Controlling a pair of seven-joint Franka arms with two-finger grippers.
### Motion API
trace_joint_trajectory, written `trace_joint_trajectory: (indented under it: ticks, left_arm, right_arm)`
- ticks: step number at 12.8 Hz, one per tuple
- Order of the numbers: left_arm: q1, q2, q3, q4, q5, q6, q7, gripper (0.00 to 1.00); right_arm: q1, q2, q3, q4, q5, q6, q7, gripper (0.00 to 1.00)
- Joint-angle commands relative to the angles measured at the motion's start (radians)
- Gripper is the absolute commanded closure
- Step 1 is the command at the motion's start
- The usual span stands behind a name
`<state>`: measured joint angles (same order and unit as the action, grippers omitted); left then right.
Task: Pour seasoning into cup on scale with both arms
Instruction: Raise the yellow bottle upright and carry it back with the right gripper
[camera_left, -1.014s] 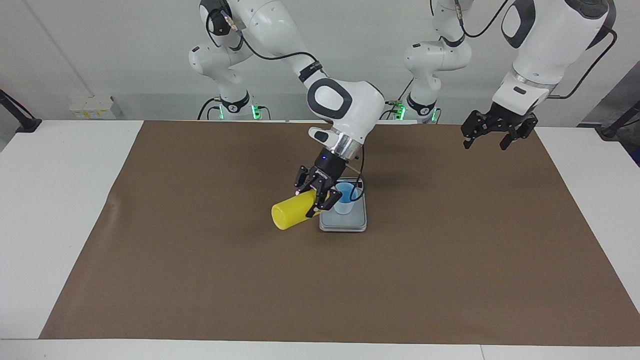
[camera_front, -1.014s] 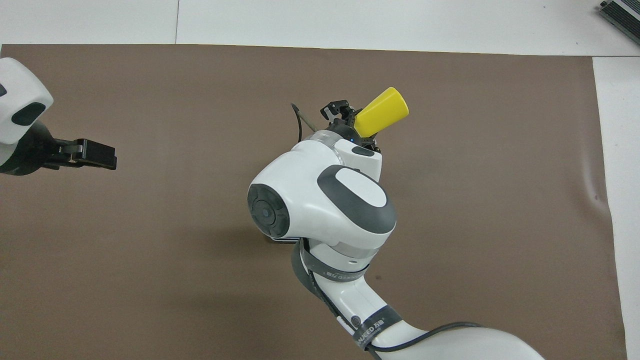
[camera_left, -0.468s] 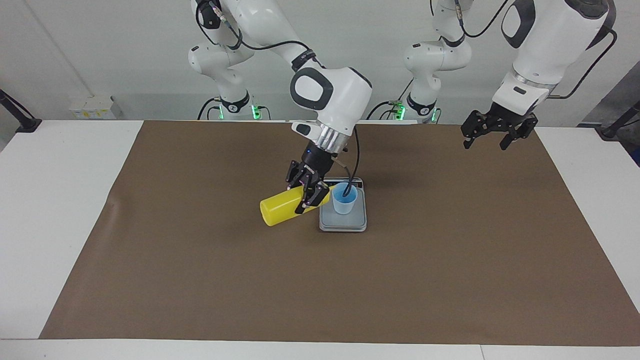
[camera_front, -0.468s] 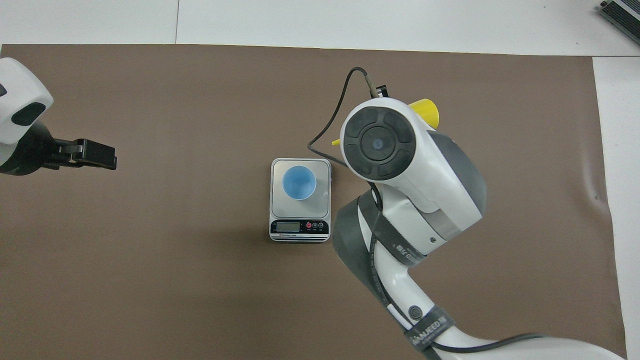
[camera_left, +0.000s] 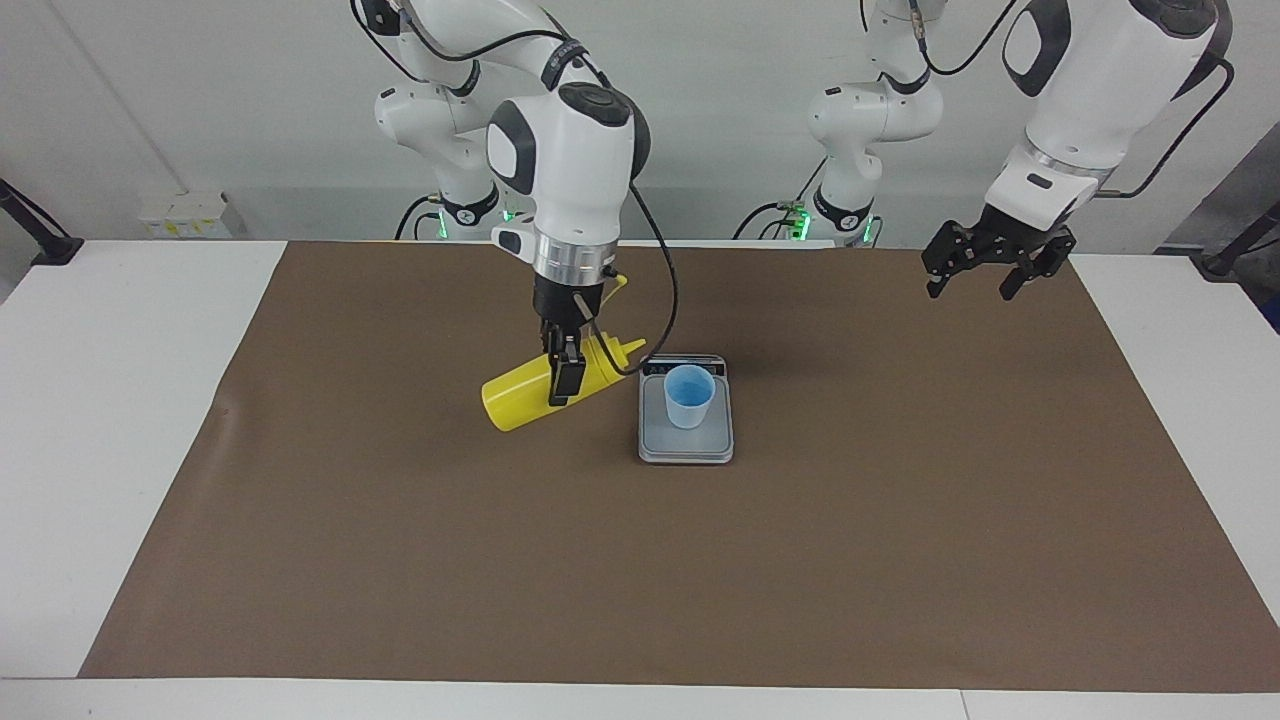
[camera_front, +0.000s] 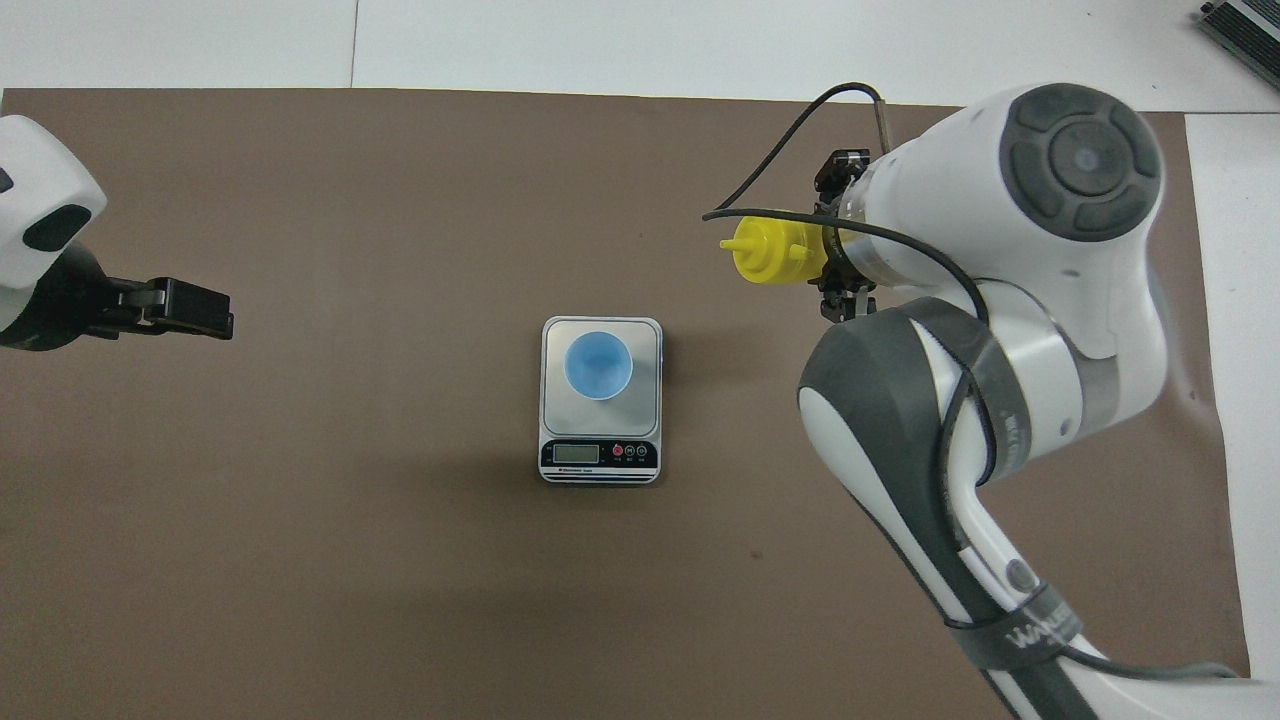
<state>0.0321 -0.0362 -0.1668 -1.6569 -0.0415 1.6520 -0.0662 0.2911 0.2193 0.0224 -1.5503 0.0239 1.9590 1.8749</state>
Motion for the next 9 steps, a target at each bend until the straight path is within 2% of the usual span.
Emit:
trace_joint_trajectory:
  ticks: [1, 4, 9]
  left_arm:
    - [0.011, -0.025, 0.000, -0.021, -0.017, -0.009, 0.008, 0.00]
    - [0.011, -0.024, 0.000, -0.021, -0.017, -0.009, 0.008, 0.00]
    - [0.011, -0.024, 0.000, -0.021, -0.017, -0.009, 0.008, 0.00]
  right_arm:
    - [-0.087, -0.029, 0.011, -0.040, 0.172, -0.023, -0.040, 1.00]
    - [-0.182, -0.081, 0.011, -0.169, 0.339, -0.008, -0.224, 1.00]
    - [-0.365, -0.087, 0.010, -0.312, 0.669, -0.014, -0.518, 1.00]
